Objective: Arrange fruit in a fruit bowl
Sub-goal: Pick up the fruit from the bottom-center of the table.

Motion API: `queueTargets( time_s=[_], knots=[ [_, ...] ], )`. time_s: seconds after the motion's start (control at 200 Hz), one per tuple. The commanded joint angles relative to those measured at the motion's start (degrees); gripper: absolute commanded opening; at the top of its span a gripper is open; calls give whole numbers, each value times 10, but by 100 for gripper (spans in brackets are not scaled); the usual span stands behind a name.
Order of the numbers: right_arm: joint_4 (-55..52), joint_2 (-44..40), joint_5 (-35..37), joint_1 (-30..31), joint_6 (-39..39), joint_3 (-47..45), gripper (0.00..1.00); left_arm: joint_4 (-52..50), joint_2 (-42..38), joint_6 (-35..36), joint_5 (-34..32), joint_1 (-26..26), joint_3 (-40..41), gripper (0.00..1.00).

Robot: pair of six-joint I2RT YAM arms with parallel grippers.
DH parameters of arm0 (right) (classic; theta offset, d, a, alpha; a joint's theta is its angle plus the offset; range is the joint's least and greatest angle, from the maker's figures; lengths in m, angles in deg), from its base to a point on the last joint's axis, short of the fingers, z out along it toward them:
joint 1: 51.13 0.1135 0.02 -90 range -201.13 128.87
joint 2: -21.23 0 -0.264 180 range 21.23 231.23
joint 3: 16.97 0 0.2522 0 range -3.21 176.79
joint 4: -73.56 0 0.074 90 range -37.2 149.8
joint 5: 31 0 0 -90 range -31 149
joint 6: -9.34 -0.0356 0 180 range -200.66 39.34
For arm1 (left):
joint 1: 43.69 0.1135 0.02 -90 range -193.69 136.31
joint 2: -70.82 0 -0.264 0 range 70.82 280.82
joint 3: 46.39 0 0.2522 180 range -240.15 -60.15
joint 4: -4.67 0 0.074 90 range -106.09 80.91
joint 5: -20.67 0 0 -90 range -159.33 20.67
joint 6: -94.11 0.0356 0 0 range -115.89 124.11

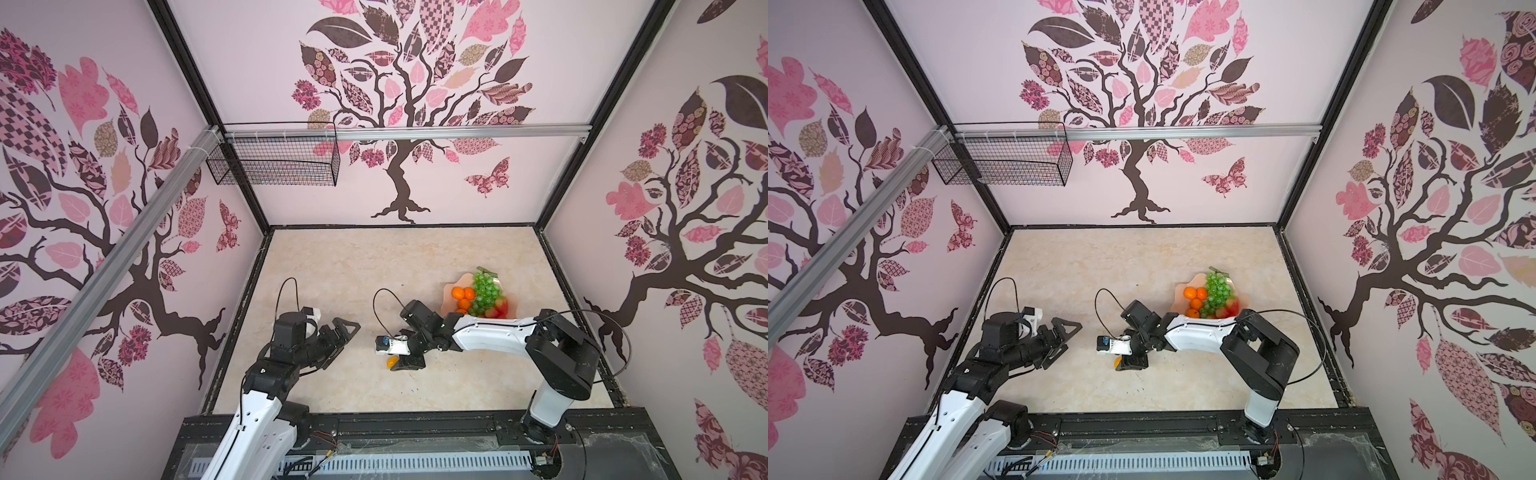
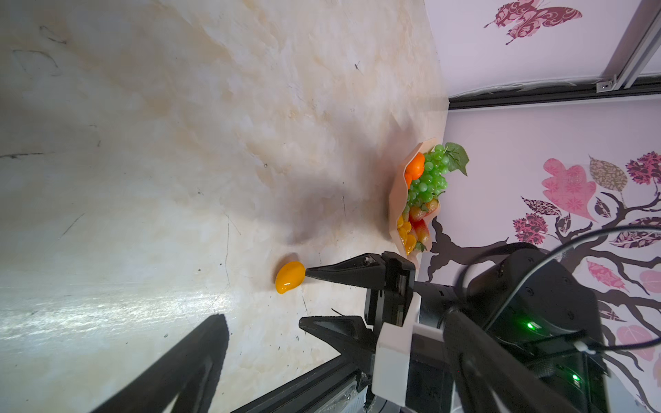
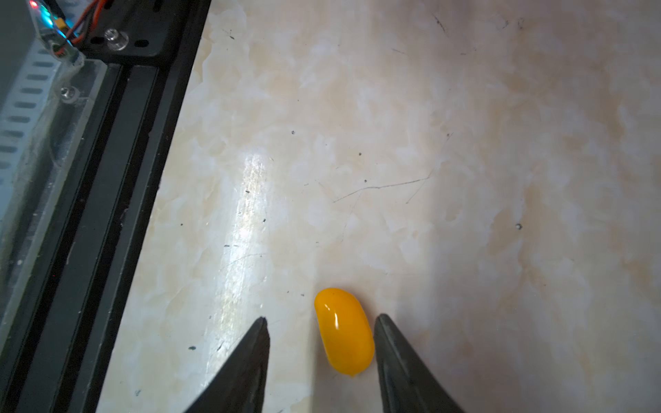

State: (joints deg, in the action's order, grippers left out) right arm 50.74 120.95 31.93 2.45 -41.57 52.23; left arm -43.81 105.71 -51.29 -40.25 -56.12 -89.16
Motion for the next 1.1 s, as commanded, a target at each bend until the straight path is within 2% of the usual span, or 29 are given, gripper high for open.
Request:
queueTargets(
  time_s=[0.0, 0.695, 1.095],
  knots=[
    [-20, 23, 10, 4, 15, 21, 50, 23, -4, -5, 9, 4, 9, 98],
    [-19, 69, 31, 6, 23, 36, 45, 24, 6, 5, 7, 6, 9, 98],
    [-14, 76, 32, 7, 20, 33, 38, 24, 6, 7, 6, 7, 10, 98]
  ],
)
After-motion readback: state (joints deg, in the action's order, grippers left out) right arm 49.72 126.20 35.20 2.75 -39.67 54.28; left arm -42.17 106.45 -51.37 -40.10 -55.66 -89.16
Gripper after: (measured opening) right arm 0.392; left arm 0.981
